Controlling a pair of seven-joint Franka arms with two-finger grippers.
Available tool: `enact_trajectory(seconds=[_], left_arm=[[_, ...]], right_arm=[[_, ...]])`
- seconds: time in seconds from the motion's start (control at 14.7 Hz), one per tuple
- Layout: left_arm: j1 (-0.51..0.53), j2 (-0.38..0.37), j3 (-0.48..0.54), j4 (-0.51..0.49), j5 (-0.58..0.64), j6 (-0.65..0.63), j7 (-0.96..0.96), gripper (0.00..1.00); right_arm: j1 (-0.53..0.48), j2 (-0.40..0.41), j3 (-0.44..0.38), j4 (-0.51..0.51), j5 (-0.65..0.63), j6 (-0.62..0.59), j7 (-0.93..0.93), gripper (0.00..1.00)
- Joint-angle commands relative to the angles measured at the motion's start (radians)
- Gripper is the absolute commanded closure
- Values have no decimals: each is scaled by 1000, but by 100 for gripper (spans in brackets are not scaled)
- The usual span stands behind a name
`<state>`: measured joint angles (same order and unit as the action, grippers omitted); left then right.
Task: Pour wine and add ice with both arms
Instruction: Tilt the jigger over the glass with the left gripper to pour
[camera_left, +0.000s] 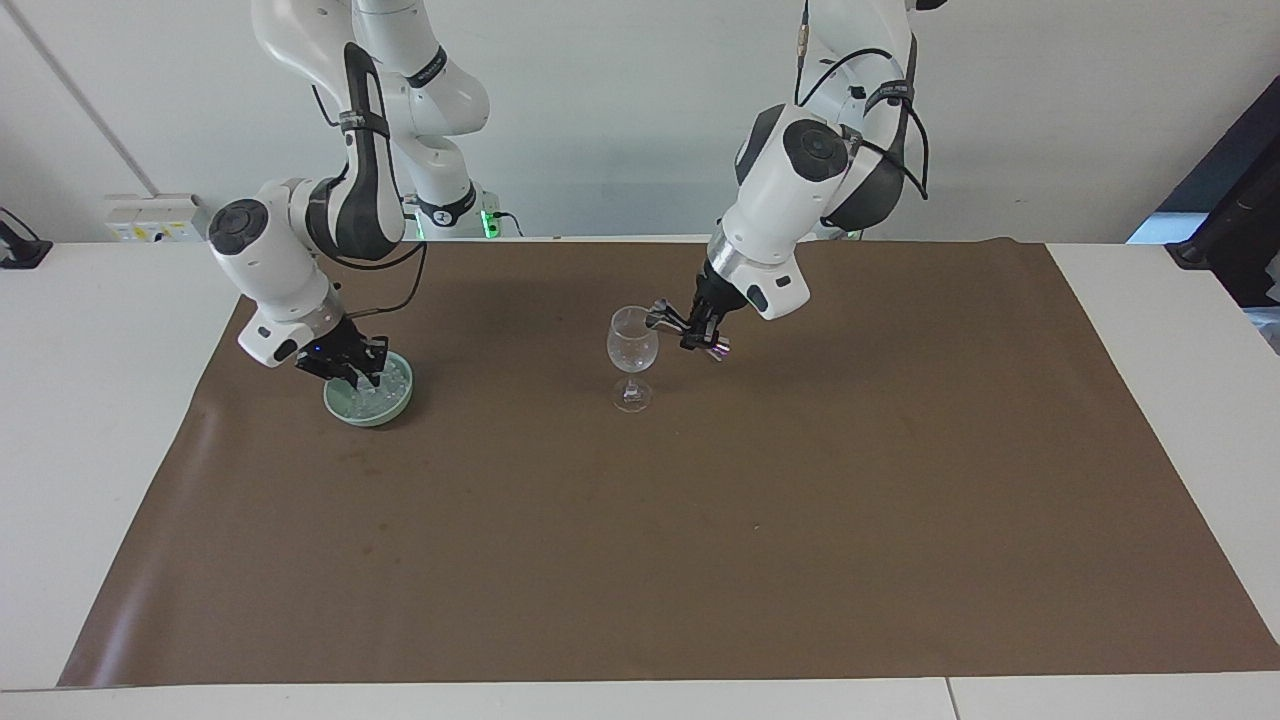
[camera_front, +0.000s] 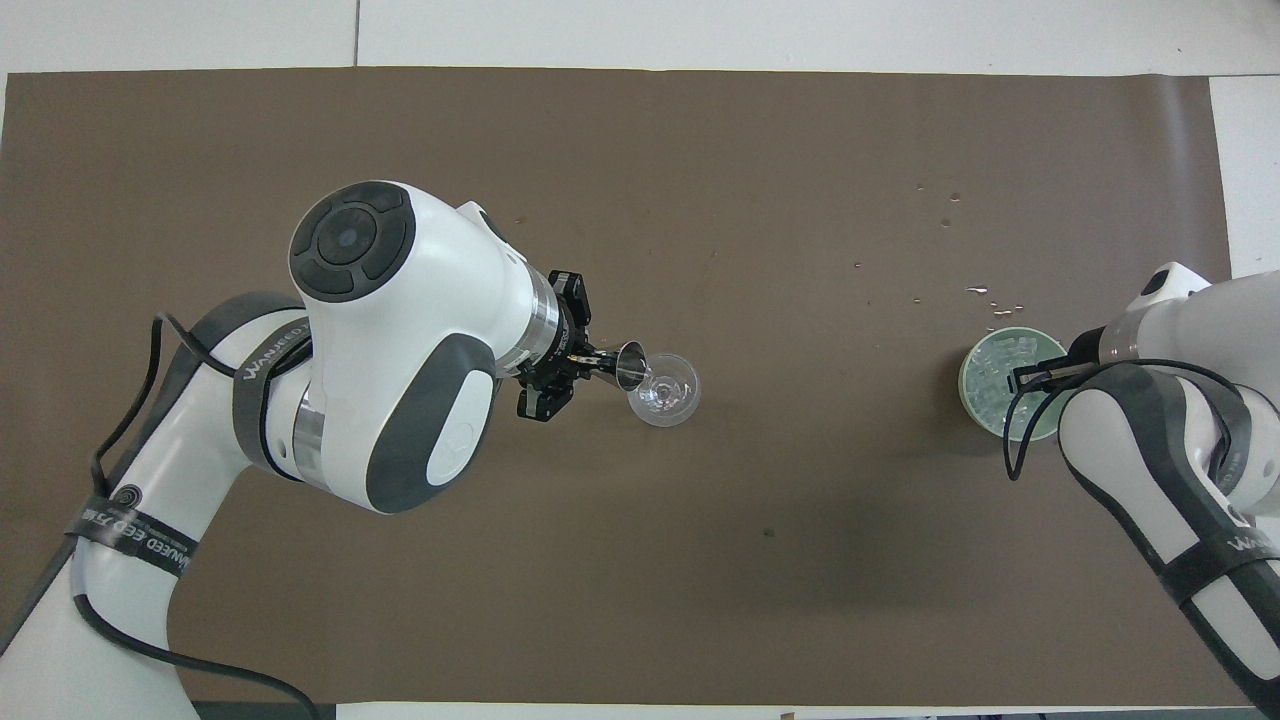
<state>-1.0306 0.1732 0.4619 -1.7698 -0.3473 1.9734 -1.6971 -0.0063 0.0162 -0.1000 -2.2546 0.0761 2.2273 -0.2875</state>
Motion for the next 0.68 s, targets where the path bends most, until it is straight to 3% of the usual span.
enact_trajectory(seconds=[0.0,0.61], left_arm=[[-43,11,11,32,79,-31,-44,100],[-140,6,6,30,356,8,-205,100]], right_arm=[[16,14,3,84,18,-83,-24,85],[84,11,5,312,18,-357,83,85]])
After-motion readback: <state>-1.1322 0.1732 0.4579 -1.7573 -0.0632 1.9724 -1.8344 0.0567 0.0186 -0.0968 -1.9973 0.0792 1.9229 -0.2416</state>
